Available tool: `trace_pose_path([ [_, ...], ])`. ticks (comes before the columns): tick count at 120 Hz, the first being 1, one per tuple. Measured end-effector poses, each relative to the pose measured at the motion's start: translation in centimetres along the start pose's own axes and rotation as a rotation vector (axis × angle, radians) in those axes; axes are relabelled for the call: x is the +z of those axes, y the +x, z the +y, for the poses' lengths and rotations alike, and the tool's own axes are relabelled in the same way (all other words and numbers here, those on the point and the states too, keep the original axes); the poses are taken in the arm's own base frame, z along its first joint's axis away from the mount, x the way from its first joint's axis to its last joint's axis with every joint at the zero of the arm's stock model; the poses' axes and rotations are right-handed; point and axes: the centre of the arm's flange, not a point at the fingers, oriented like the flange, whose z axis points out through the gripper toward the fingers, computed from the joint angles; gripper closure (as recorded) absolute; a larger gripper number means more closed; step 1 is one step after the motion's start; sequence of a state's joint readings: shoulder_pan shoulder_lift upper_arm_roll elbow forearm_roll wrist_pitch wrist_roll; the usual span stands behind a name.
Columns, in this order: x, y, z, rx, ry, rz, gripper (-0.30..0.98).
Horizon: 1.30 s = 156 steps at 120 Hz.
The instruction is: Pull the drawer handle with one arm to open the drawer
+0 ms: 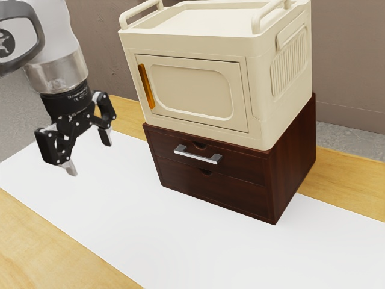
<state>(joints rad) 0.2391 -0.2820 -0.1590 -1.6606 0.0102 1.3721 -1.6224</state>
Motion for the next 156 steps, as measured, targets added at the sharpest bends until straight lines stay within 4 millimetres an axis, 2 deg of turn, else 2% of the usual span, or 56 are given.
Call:
trace_pose_path([
  [7, 0.7, 0.0, 0.4, -0.002, -0.006, -0.001, 0.00],
  [16, 0.5, 0.0, 0.2, -0.006, -0.035, 0.000, 0.00],
  [20, 1.3, -0.1, 0.3, -0.005, -0.026, 0.004, 0.00],
  [26, 1.1, -0.9, -0.1, 0.009, -0.039, 0.009, 0.00],
  [33, 1.0, -2.9, -0.4, 0.050, -0.051, 0.009, 0.00],
  [51, 4.1, -1.9, 3.9, 0.016, -0.052, -0.017, 0.00],
  [71, 5.4, -3.4, 6.4, 0.023, -0.116, -0.065, 0.00],
  [103, 8.6, -4.1, 8.3, 0.025, -0.231, -0.097, 0.00],
  [156, 11.7, -3.7, 12.2, 0.024, -0.303, -0.122, 0.00],
])
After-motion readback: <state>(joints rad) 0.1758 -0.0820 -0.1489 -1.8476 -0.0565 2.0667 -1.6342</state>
